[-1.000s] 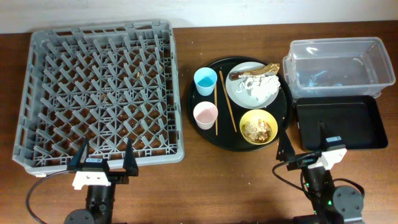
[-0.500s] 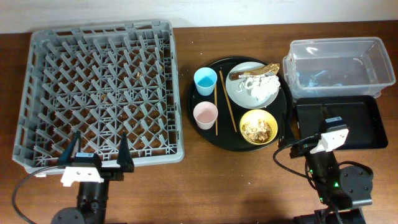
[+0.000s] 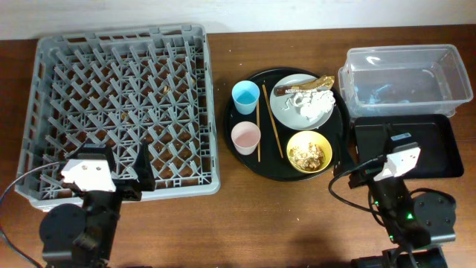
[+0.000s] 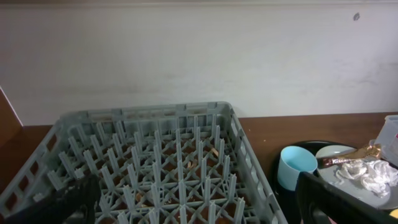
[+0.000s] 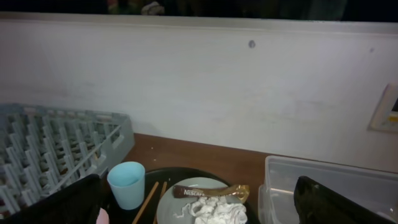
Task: Sort waste into correct bins and load items into the dishwasher rack
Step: 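Move the right gripper over the white plate toward the tissue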
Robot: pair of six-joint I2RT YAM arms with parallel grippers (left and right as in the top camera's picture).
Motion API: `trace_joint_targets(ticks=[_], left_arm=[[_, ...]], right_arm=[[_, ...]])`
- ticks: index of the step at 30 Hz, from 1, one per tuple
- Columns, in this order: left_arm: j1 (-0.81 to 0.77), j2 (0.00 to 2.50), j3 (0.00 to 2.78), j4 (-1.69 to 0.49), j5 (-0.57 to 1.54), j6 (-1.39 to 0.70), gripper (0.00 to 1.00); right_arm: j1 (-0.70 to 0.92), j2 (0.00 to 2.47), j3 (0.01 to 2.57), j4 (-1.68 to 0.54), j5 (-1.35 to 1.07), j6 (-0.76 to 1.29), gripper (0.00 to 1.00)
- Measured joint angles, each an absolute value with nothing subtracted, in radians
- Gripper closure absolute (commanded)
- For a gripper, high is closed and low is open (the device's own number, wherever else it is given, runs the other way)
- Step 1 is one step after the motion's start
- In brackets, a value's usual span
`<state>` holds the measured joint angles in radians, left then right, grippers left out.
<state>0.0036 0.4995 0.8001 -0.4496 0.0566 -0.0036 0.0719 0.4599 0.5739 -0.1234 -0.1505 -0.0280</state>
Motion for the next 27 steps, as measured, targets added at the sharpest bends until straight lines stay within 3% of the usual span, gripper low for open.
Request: trace_joint_targets(ticks=[7, 15, 20, 27], left_arm=[[0.004, 0.515, 0.839, -0.474, 0.057, -0.004, 0.00], [0.004, 0.753, 1.108, -0.716, 0.057, 0.008, 0.00], [0.004, 0.836, 1.147, -0.754, 0.057, 0.008, 0.00], [0.004, 0.841, 1.148, -0.783, 0.057, 0.008, 0.00]], right_arm=[[0.072, 0.522, 0.645, -0.156, -0.194, -0.027, 0.02], [0.072, 0.794, 0.937, -0.420, -0.260, -0.027, 0.02], [0.072, 0.974, 1.106, -0.577, -0.326, -0.027, 0.02], [0.072, 1.160, 1.141, -0.563, -0.395, -0.026, 0.02]])
